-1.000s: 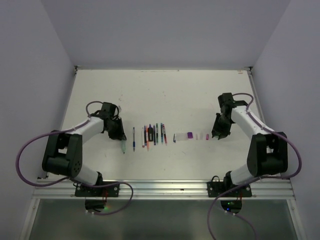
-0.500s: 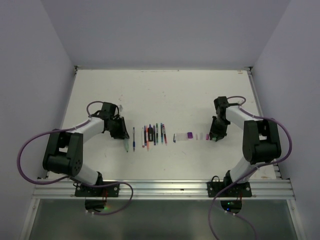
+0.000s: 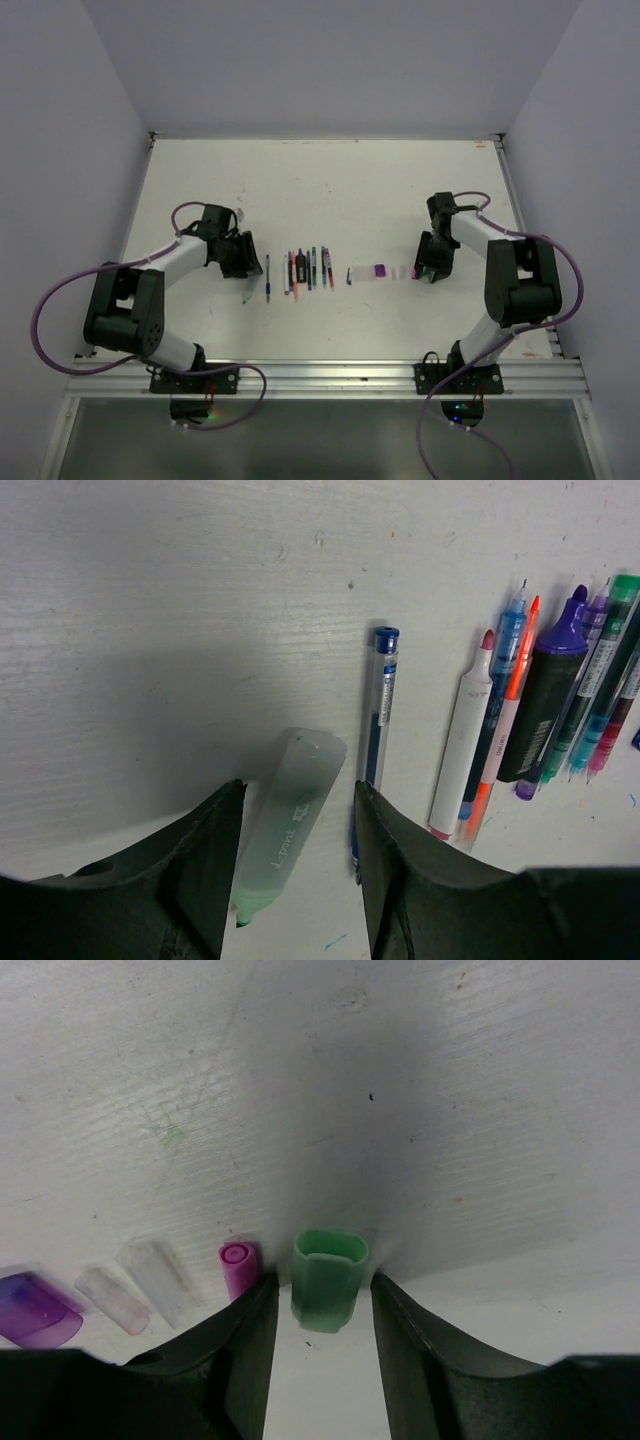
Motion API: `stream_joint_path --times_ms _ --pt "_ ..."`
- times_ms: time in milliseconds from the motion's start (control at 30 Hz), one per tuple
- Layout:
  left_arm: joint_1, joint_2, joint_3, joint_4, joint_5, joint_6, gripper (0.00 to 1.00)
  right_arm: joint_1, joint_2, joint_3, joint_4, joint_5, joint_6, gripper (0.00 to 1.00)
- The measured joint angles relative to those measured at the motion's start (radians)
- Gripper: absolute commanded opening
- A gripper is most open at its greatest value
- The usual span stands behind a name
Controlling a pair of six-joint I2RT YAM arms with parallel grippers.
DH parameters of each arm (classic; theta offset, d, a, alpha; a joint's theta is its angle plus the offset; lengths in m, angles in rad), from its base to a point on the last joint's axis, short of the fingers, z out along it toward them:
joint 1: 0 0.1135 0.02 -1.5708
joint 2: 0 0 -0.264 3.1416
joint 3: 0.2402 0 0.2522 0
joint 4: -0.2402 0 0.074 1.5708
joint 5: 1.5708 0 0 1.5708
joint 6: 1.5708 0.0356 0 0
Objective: Open the pen caps
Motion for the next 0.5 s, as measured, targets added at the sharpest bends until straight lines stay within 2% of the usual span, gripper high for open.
stream_joint_path --times_ms 200,367,433,467,500 --pt "0.0 -0.023 -0.001 -0.017 -0.031 0.0 0.52 0.001 -0.001 0.004 0.002 -0.01 0.0 0.51" --pt "0.0 -0.078 0.006 -0.046 -0.044 0.001 0.55 0.0 -0.042 0.021 -0.024 0.023 0.002 0.65" --pt "0.0 -0.103 0.022 -0.063 -0.047 0.002 0.56 0.0 -0.081 0.052 -0.06 0.047 0.005 0.66" --pt "0.0 -0.116 0.034 -0.071 -0.048 0.003 0.57 0.0 -0.106 0.072 -0.08 0.056 0.006 0.88" --pt "0.0 -0.13 0.048 -0.081 -0.048 0.003 0.89 0.0 -0.131 0.093 -0.1 0.069 0.016 0.99"
